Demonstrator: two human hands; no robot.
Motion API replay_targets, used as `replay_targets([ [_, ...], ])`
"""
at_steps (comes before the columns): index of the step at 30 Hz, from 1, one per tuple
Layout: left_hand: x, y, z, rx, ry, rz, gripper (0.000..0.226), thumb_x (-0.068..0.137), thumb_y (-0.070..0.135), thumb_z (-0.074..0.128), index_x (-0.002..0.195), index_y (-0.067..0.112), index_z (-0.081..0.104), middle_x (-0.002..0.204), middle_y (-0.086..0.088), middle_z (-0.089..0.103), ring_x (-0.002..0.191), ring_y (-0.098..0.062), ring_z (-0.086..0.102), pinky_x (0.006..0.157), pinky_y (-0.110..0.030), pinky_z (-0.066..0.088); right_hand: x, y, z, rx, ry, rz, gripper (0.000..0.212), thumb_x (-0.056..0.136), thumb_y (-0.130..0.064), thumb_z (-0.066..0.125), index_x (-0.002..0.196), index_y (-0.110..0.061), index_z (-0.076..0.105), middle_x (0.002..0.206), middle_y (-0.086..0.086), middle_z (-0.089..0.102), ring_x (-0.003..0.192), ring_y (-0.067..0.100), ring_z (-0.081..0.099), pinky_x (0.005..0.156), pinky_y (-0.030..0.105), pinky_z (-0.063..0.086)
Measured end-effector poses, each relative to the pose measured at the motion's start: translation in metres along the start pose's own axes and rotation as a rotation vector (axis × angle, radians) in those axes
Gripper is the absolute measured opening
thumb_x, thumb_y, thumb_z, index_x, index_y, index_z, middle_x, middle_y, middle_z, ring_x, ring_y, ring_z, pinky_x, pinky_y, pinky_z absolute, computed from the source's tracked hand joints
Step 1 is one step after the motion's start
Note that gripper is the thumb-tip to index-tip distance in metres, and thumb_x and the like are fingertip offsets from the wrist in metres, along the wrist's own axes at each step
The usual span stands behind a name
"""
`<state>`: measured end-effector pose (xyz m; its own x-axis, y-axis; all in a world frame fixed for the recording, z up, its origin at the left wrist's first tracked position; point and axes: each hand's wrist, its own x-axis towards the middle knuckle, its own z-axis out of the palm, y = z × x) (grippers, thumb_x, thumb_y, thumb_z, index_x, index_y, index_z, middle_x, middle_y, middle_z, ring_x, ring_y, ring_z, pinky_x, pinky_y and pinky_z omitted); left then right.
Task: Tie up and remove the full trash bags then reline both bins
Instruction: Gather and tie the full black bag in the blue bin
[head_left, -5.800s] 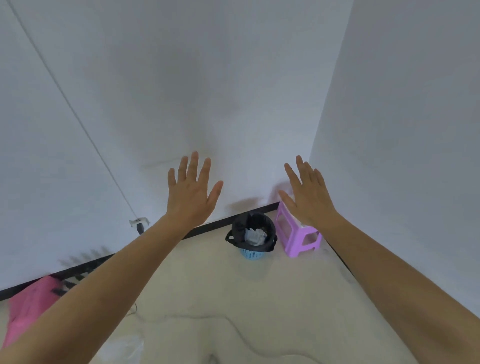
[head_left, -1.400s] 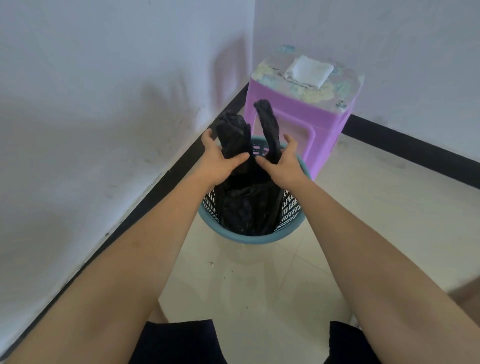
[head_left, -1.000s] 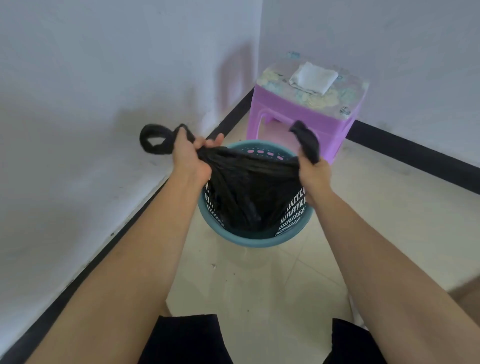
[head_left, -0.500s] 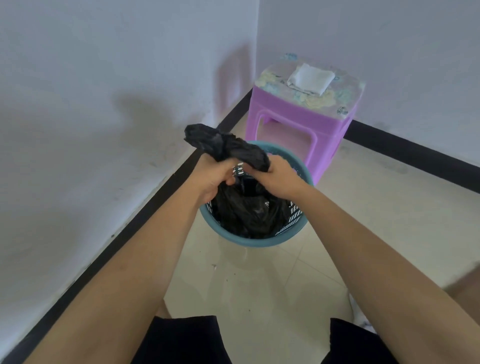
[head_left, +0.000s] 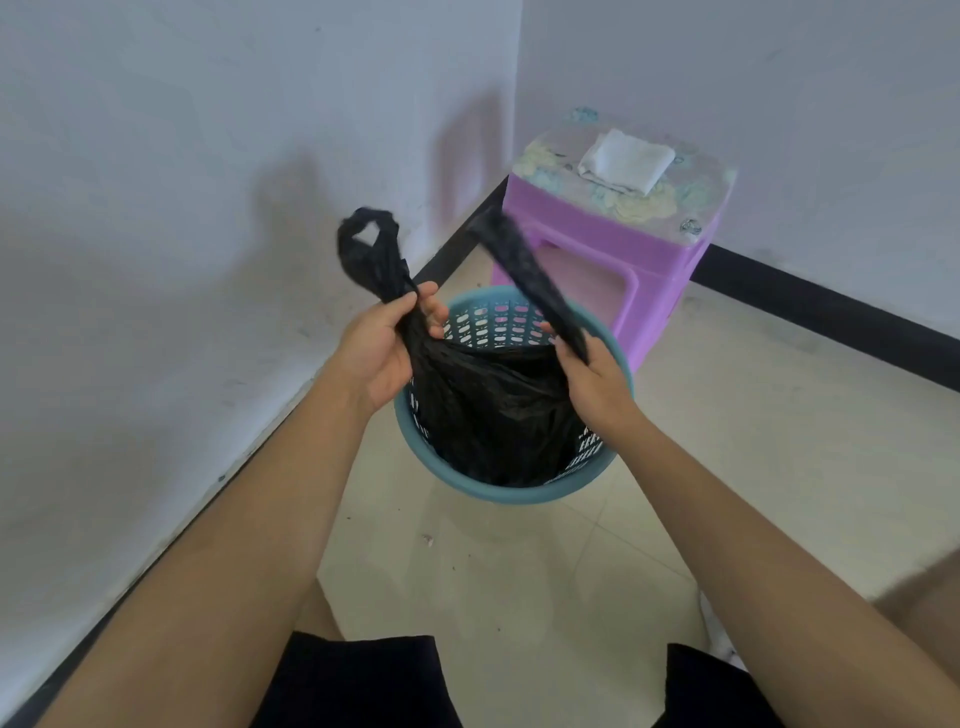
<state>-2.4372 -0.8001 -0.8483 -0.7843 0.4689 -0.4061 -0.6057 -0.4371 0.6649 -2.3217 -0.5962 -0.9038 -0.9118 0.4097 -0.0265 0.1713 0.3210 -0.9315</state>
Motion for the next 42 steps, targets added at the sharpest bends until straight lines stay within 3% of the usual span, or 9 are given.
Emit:
replay_targets([
  [3, -0.003, -0.008, -0.004, 0.043, -0.045, 0.009, 0.031, 0.107, 0.024, 0.033, 0.118, 0.007, 0.056, 0.08, -0.007, 0.072, 0.082, -0.021, 0.072, 0.082, -0.037, 0.058, -0.004, -0.018, 0.003, 0.028, 0.104, 0.033, 0.026, 0.105, -0.023, 0.046, 0.09, -0.029, 0.066, 0.097, -0.01, 0.064, 0.094, -0.004, 0.059, 0.087, 0.015, 0.042],
  [6, -0.005, -0.01, -0.008, 0.12, -0.092, -0.04, 0.027, 0.107, 0.027, 0.034, 0.111, 0.015, 0.058, 0.05, 0.006, 0.033, 0.039, -0.007, 0.035, 0.054, -0.025, 0.049, -0.005, -0.02, 0.009, -0.046, 0.018, -0.009, 0.025, 0.105, -0.019, 0.044, 0.092, -0.011, 0.064, 0.098, 0.014, 0.064, 0.094, 0.022, 0.056, 0.088, 0.034, 0.041],
  [11, -0.01, -0.009, -0.021, 0.538, -0.269, -0.139, 0.031, 0.086, -0.005, 0.055, 0.069, 0.016, 0.043, 0.063, -0.001, 0.02, 0.05, -0.009, 0.024, 0.049, -0.021, 0.027, -0.006, -0.023, 0.016, -0.377, -0.279, -0.189, 0.015, 0.102, -0.021, 0.041, 0.095, -0.015, 0.052, 0.09, 0.001, 0.06, 0.085, 0.022, 0.054, 0.078, 0.037, 0.044],
  [20, -0.021, -0.012, -0.012, 0.634, -0.307, -0.248, 0.034, 0.094, 0.039, 0.057, 0.119, 0.017, 0.065, 0.059, 0.005, 0.017, 0.047, -0.008, 0.013, 0.042, -0.022, 0.014, -0.002, -0.022, 0.02, -0.821, -0.462, -0.323, 0.021, 0.101, -0.034, 0.039, 0.102, -0.016, 0.05, 0.101, 0.01, 0.066, 0.09, 0.037, 0.061, 0.08, 0.047, 0.049],
  [29, -0.021, -0.019, 0.007, 0.64, -0.36, -0.302, 0.024, 0.103, 0.031, 0.047, 0.086, 0.016, 0.054, 0.062, 0.002, 0.028, 0.051, -0.013, 0.027, 0.06, -0.03, 0.037, -0.004, -0.029, -0.014, 0.166, -0.554, 0.446, 0.088, 0.075, -0.035, 0.071, 0.148, -0.037, 0.022, 0.126, -0.009, 0.055, 0.12, 0.011, 0.053, 0.098, 0.032, 0.04],
  [33, -0.017, -0.026, 0.009, 0.77, -0.383, -0.287, 0.022, 0.102, 0.03, 0.051, 0.091, 0.012, 0.055, 0.063, -0.001, 0.032, 0.052, -0.015, 0.026, 0.057, -0.029, 0.033, 0.006, -0.042, -0.023, 0.41, -0.253, 0.321, 0.098, 0.073, -0.067, 0.057, 0.156, -0.033, 0.017, 0.148, -0.006, 0.039, 0.137, 0.016, 0.038, 0.117, 0.048, 0.029],
  [37, -0.018, -0.036, 0.012, 0.869, -0.424, -0.275, 0.021, 0.101, 0.027, 0.054, 0.097, 0.007, 0.056, 0.063, -0.004, 0.043, 0.05, -0.015, 0.028, 0.054, -0.026, 0.031, 0.011, -0.07, -0.009, 0.332, -0.348, 0.142, 0.088, 0.08, -0.07, 0.061, 0.153, -0.045, 0.018, 0.158, -0.004, 0.03, 0.143, 0.013, 0.032, 0.118, 0.04, 0.025],
  [40, -0.021, -0.047, 0.011, 0.882, -0.377, -0.279, 0.022, 0.099, 0.027, 0.055, 0.095, 0.006, 0.059, 0.062, -0.005, 0.052, 0.049, -0.014, 0.035, 0.056, -0.026, 0.034, 0.01, -0.081, 0.014, 0.329, -0.257, 0.104, 0.026, 0.096, -0.056, 0.049, 0.1, -0.043, 0.07, 0.122, -0.009, 0.068, 0.12, 0.009, 0.059, 0.113, 0.037, 0.038],
  [42, -0.024, -0.053, 0.005, 0.805, -0.31, -0.291, 0.025, 0.098, 0.03, 0.056, 0.099, 0.006, 0.064, 0.065, -0.004, 0.06, 0.049, -0.012, 0.038, 0.058, -0.025, 0.036, 0.01, -0.08, 0.02, 0.731, -0.039, 0.279, 0.041, 0.104, -0.046, 0.04, 0.078, -0.024, 0.061, 0.064, -0.007, 0.065, 0.071, 0.012, 0.066, 0.089, 0.035, 0.054],
])
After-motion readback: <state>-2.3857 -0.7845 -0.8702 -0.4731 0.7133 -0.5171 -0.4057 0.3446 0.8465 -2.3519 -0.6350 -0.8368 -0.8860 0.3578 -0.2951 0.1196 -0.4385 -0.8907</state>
